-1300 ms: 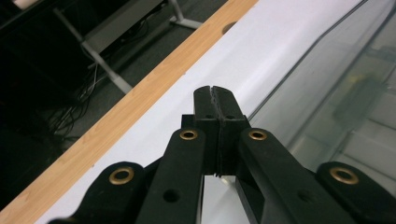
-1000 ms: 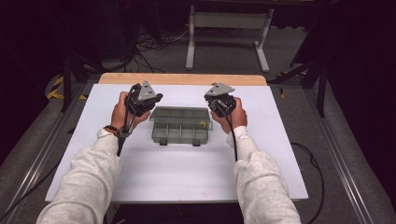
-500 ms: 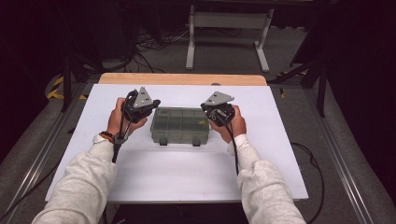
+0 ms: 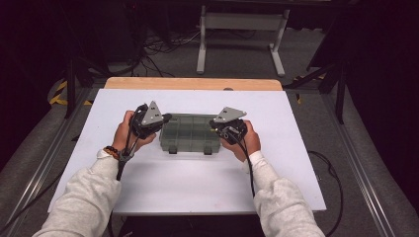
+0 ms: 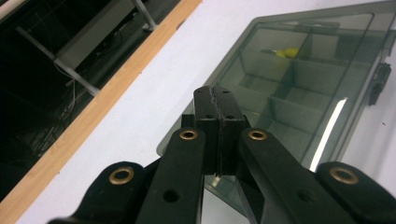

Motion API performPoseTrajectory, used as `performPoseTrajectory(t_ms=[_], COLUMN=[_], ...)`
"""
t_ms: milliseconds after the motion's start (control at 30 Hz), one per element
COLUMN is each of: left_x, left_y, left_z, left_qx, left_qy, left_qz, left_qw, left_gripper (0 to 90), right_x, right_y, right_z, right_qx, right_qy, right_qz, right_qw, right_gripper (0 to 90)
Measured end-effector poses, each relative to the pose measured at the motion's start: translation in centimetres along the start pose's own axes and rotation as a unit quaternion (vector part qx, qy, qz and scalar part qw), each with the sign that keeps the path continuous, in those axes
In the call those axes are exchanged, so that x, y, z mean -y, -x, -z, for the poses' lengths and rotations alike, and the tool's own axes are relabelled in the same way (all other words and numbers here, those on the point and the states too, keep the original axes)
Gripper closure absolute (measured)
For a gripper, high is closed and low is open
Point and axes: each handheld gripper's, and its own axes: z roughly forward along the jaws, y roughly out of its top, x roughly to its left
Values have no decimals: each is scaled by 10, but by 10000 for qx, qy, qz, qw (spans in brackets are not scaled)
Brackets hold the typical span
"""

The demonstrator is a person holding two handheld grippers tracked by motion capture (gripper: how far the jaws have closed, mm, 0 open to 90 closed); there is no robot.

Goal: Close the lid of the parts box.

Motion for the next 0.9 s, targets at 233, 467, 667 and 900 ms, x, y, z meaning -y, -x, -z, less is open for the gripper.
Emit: performPoseTrajectory(t_ms=[233,467,667,900], left_x=[8,17,25,33], left_y=[14,22,29,35], left_z=[-2,-1,-2,-2], left_qx=[96,187,244,272], left_qy=[-39,-50,-74,-71], left_qz=[-142,-111,-71,-2], left_qw=[9998,9998,9997,9996], left_gripper=[899,899,900,899], right_x=[11,19,25,30], right_y=[-11,-17,-17,-23], right_z=[-2,-2,-1,-4], right_qx=[-130,-163,-174,-204], right_qy=[-95,-155,-151,-192], right_qz=[53,86,-15,-48], right_qw=[9999,9997,9997,9996], right_gripper=[900,900,900,900])
